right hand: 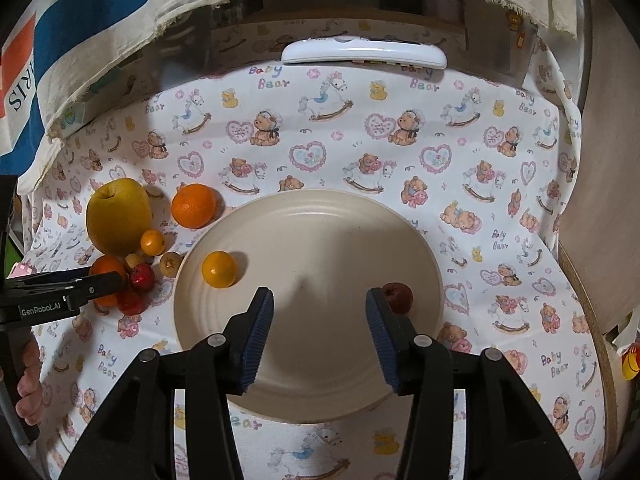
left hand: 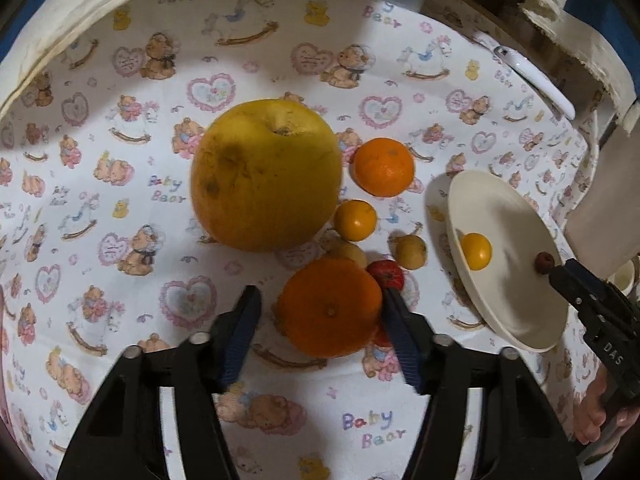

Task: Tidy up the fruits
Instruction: 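Grasp the large orange with the left tool while the right tool grasps a red cherry tomato, then place the cherry tomato on the plate with the right tool while the left tool carries the orange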

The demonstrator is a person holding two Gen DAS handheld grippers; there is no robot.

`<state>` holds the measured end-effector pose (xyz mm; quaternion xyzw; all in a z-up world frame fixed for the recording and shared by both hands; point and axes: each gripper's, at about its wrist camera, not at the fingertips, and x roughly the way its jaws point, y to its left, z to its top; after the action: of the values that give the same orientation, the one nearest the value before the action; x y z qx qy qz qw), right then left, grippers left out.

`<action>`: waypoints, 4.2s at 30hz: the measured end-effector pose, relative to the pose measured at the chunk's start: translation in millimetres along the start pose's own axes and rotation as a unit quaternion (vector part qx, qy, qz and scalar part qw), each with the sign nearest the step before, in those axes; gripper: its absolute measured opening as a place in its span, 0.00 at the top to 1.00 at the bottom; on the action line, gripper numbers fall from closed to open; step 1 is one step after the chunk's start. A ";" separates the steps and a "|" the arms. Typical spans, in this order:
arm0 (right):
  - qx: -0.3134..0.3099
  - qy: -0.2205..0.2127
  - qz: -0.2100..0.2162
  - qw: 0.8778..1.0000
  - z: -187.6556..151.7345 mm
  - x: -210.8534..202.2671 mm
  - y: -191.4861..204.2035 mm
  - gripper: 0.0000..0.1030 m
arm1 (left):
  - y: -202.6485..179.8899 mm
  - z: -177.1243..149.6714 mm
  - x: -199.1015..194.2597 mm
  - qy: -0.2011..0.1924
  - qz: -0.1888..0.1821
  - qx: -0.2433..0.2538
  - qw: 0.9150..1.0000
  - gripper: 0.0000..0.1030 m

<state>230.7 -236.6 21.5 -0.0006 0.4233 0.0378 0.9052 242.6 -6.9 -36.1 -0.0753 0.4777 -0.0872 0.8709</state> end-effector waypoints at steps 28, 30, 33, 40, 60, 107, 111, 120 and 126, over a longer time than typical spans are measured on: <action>-0.034 0.001 0.071 0.997 19.2 -28.8 84.5 0.51 | 24.4 14.6 -88.3 -0.082 0.058 -0.021 0.995 0.52; -0.039 0.010 0.077 0.996 22.6 -24.2 99.8 0.51 | 31.6 16.1 -87.4 -0.080 0.061 -0.030 0.994 0.52; -0.050 0.021 0.074 0.996 24.6 -15.9 120.1 0.51 | 39.7 17.4 -85.9 -0.076 0.060 -0.041 0.994 0.52; -0.051 0.056 0.077 0.994 22.1 10.8 141.4 0.51 | 44.3 18.0 -86.0 -0.072 0.057 -0.044 0.995 0.52; -0.093 0.097 0.082 0.988 1.3 52.6 167.6 0.65 | 45.8 17.9 -77.0 -0.056 0.062 -0.044 0.996 0.52; 0.022 -0.014 0.039 0.999 8.1 -38.8 30.2 0.72 | -37.5 -8.7 -76.9 -0.107 0.005 0.057 0.993 0.52; 0.029 0.024 0.003 0.999 1.8 -19.8 16.3 0.72 | -43.3 -11.9 -71.9 -0.101 0.011 0.060 0.993 0.52; 0.038 0.063 -0.021 0.997 -6.9 3.4 2.4 0.72 | -46.0 -14.3 -66.6 -0.096 0.017 0.062 0.993 0.52; 0.038 0.083 -0.022 0.996 -9.5 14.7 1.2 0.72 | -46.6 -14.7 -66.8 -0.096 0.018 0.063 0.993 0.52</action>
<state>232.7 -234.8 4.1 0.0215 0.4982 0.0021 0.8668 191.2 -38.0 20.8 -0.0201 0.3871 -0.0937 0.9170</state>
